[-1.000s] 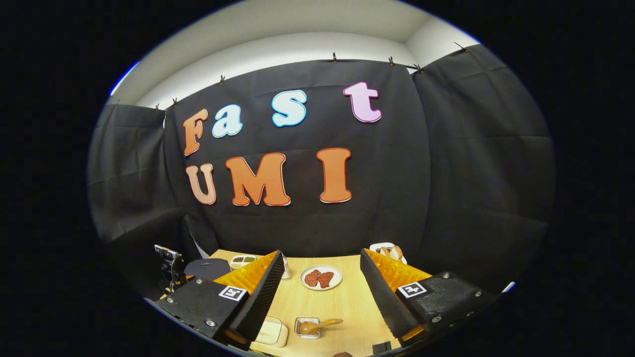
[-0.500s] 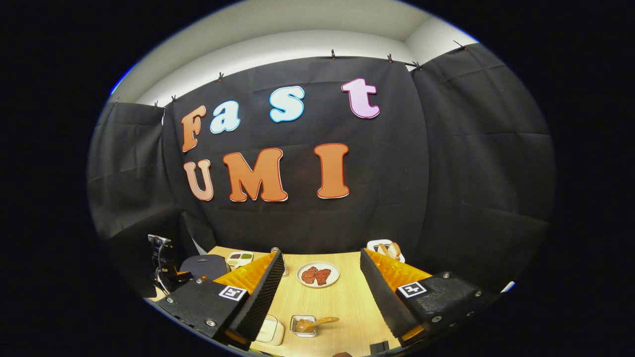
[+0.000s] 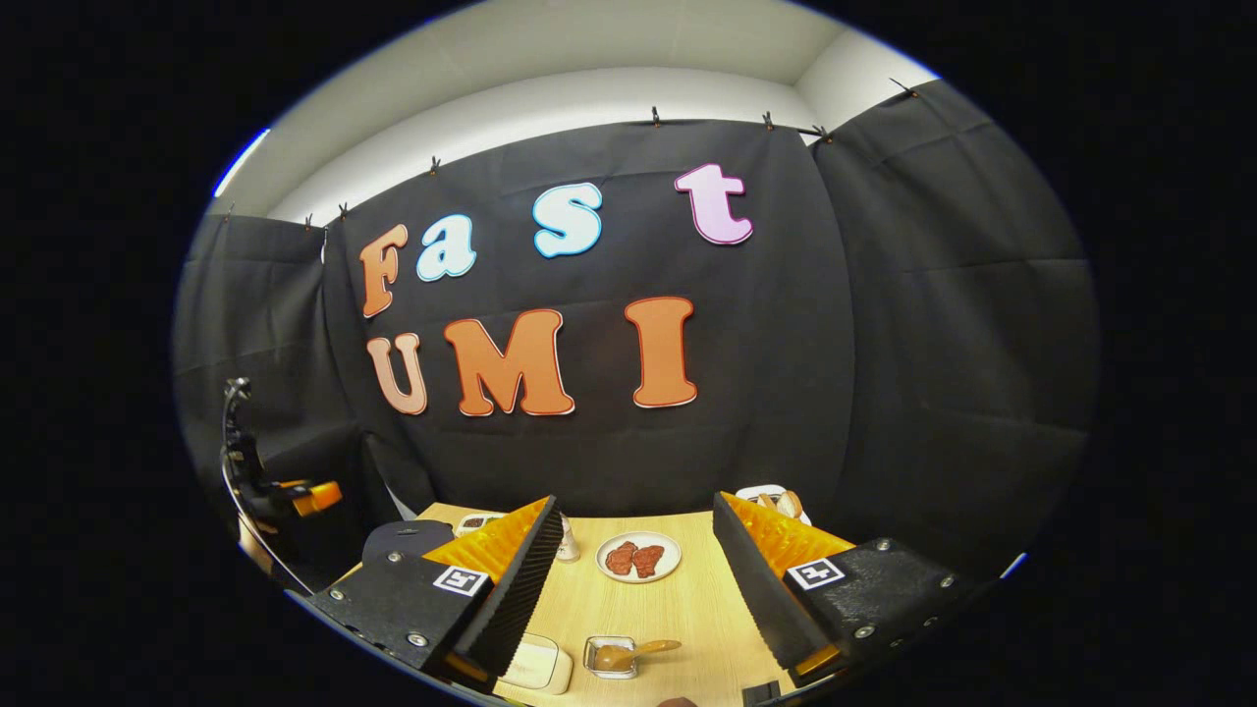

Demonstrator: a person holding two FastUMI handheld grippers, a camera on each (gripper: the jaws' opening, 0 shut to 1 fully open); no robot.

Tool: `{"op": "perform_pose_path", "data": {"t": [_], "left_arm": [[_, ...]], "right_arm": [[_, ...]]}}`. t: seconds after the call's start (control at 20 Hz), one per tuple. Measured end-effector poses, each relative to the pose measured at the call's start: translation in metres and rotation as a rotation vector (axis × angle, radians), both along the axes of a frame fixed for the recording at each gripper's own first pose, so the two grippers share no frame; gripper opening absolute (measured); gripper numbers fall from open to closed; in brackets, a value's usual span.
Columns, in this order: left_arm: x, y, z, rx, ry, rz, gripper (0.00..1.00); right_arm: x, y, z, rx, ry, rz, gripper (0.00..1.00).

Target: Close the left gripper, press the button to open the rice cooker; take a wooden spoon from the chopstick holder with the right hand, scoop a spoonful of rice and pour it into the rice cooker, then put the wooden spoon back into the chopstick holder.

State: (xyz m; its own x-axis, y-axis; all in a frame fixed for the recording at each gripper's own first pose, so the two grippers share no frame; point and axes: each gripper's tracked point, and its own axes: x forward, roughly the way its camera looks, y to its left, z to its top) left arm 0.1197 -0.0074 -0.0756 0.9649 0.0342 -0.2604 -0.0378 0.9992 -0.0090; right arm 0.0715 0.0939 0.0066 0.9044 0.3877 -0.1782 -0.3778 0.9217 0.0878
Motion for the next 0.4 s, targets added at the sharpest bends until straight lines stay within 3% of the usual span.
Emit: {"op": "perform_pose_path", "data": {"t": [0.2, 0.4], "left_arm": [[-0.012, -0.001, 0.081, 0.030, -0.123, -0.033, 0.98], [-0.032, -0.007, 0.126, 0.035, -0.170, -0.082, 0.98]], "right_arm": [[0.003, 0.001, 0.003, -0.013, -0.024, -0.007, 0.95], [0.000, 0.008, 0.005, -0.006, -0.026, 0.005, 0.95]]}}
